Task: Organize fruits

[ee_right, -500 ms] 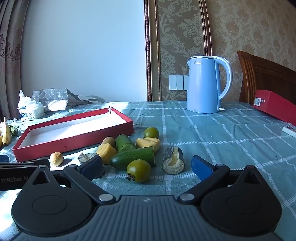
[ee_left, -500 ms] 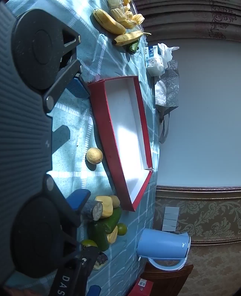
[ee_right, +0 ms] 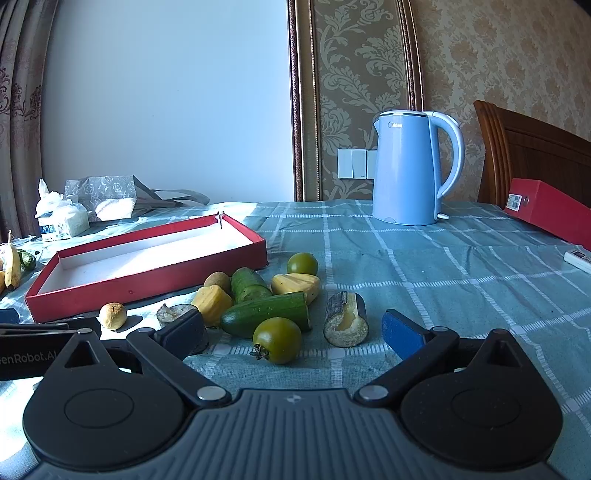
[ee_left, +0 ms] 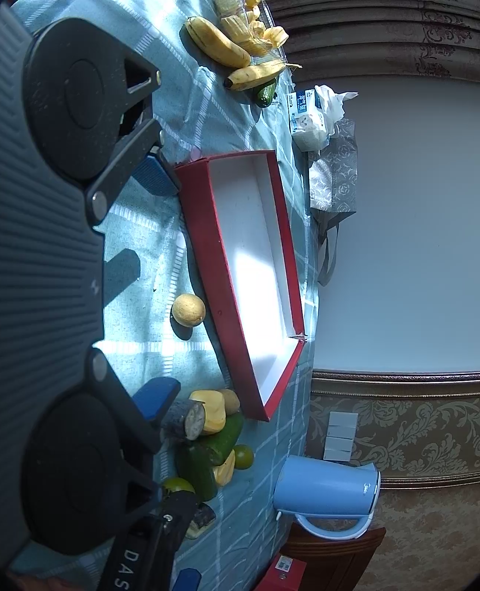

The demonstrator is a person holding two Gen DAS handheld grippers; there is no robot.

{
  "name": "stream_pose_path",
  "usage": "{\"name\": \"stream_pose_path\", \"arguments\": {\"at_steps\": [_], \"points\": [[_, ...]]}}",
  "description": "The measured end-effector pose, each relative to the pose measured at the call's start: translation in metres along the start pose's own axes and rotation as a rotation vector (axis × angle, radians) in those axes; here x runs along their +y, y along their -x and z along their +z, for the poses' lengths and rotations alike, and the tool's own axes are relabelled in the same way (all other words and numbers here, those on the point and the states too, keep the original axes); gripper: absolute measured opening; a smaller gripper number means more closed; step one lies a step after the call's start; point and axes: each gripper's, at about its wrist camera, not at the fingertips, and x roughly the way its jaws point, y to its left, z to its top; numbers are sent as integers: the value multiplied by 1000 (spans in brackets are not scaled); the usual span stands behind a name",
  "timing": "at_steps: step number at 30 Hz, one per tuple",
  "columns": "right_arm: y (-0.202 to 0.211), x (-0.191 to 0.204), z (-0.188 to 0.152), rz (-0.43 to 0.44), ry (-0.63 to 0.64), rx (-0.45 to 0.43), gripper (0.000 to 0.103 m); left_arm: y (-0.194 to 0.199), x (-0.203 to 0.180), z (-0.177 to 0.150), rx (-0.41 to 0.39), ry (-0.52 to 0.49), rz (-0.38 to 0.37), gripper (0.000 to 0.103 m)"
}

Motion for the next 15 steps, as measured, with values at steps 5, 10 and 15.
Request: {"name": "stream_pose_path", "arguments": {"at_steps": [5,10,15], "points": [[0,0,0,-5,-3,-8,103,0,-1,0,2,-3,0,103],[0,2,0,-4,2,-26,103,-1,-1,0,3,-7,-2,103],[0,1,1,-4,-4,-17,103,-1,0,0,7,0,-2,103]]}}
